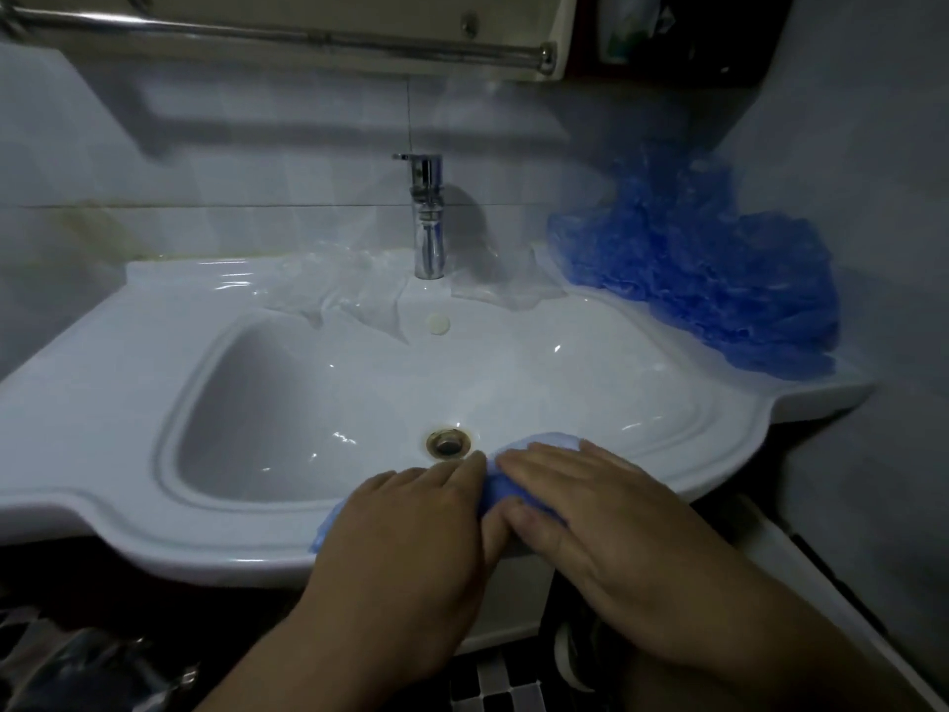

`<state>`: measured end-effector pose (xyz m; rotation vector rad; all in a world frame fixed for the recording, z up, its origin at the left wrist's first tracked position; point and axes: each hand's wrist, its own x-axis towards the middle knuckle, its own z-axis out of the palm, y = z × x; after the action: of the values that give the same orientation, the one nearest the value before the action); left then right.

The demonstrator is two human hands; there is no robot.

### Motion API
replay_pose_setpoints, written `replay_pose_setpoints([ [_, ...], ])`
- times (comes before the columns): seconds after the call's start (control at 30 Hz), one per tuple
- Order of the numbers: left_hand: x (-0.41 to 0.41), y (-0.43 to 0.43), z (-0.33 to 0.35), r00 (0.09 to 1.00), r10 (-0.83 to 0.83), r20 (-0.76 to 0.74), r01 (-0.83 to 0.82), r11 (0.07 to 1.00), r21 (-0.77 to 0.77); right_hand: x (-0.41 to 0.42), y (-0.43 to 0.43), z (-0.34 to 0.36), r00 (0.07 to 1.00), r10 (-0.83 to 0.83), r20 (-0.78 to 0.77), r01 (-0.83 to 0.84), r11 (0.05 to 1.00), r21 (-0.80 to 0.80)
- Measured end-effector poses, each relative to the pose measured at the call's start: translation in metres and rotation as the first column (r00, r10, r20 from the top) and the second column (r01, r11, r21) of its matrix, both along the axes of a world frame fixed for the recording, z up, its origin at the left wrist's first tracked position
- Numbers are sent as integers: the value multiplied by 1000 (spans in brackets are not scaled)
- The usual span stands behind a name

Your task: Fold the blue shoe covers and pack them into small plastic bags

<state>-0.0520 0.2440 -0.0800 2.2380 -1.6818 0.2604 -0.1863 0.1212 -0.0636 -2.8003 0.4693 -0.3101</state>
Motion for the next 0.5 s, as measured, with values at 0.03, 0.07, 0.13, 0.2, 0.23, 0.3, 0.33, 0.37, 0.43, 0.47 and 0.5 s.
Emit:
replay_pose_setpoints([
  [0.03, 2, 2, 0, 1000, 22, -8, -22, 1000, -8, -4, -3, 0, 1000, -23, 7, 23, 1000, 9],
  [0.07, 7, 6, -2, 1000, 31, -5, -31, 999, 26, -7, -4, -1, 999, -35, -1, 35, 999, 6],
  [0.13, 13, 12, -2, 998, 27, 58, -32, 995, 93, -9, -3, 1, 999, -12, -52, 9, 998, -54],
  [0.2, 14, 14, 2, 995, 32, 95, -48, 985, 166, -9, -2, 2, 992, 7, -127, -20, 995, -97],
  [0.23, 13, 14, 2, 995, 46, 90, -64, 978, 200, -10, -2, 2, 991, 10, -137, -22, 996, -87],
  [0.3, 9, 15, 3, 997, 44, 64, -56, 979, 194, -13, -7, 5, 996, 16, -86, -17, 1000, -11],
  [0.33, 9, 14, 3, 996, 40, 85, -54, 983, 175, -15, -9, 5, 999, 15, -39, -13, 999, 46],
  [0.37, 9, 12, 2, 993, 42, 112, -60, 986, 157, -17, -10, 6, 1000, 12, 13, -13, 996, 90],
  [0.43, 7, 13, 4, 993, 80, 93, -92, 986, 142, -16, -8, 7, 993, 5, 119, -12, 998, 58],
  [0.47, 6, 14, 5, 995, 88, 51, -93, 988, 122, -14, -6, 8, 989, 7, 145, -10, 1000, 24],
  [0.5, 3, 13, 8, 996, 88, 7, -88, 990, 111, -12, -4, 10, 990, 20, 142, -21, 1000, 1],
])
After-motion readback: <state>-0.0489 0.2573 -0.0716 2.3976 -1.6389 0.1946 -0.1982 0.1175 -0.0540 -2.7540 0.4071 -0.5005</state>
